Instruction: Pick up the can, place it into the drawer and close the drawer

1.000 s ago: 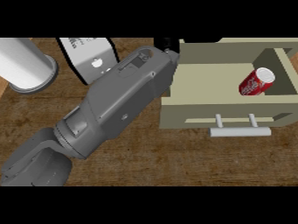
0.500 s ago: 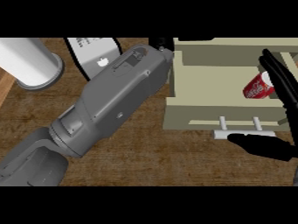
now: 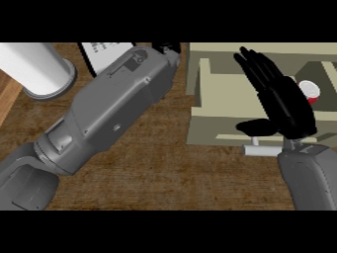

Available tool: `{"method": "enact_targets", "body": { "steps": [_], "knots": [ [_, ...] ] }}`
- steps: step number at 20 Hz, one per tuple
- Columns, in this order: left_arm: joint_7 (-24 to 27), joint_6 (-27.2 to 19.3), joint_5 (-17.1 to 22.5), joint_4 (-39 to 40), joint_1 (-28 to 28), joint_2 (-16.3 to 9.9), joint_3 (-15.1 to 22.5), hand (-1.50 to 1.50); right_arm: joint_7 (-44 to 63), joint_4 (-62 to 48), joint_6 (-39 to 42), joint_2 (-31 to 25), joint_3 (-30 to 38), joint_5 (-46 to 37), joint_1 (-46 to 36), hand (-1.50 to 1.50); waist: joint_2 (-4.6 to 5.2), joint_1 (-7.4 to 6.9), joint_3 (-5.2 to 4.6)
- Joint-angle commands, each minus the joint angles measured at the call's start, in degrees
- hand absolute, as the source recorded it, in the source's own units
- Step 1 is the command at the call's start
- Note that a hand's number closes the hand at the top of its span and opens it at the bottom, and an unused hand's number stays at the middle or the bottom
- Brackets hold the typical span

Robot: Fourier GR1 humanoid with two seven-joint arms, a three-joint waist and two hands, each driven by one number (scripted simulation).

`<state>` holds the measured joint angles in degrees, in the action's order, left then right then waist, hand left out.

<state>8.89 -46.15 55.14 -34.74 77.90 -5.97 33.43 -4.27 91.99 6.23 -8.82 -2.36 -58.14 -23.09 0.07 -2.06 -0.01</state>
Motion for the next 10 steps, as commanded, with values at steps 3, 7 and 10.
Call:
{"method": "enact_targets", "body": {
  "steps": [3,7,10],
  "knots": [
    [-3.83,-0.24,-2.02,-2.69,-0.33,-4.39,-0.4,-1.5,-3.5,-18.68,-10.61,0.42,-0.23,-6.93,-6.33,-1.5,0.28,0.09,0.06],
    [-3.92,-0.83,-2.93,-9.7,-6.77,-7.17,-0.08,-1.5,-0.18,-29.1,-14.79,2.53,1.41,-9.63,-12.62,-1.5,0.12,-0.99,0.02],
    [-5.09,-0.93,-4.31,-12.4,-8.77,-8.5,0.59,-1.5,-2.82,-37.65,-19.65,1.24,3.11,-10.54,-14.26,-1.5,0.21,-0.48,0.05]
  ]
}}
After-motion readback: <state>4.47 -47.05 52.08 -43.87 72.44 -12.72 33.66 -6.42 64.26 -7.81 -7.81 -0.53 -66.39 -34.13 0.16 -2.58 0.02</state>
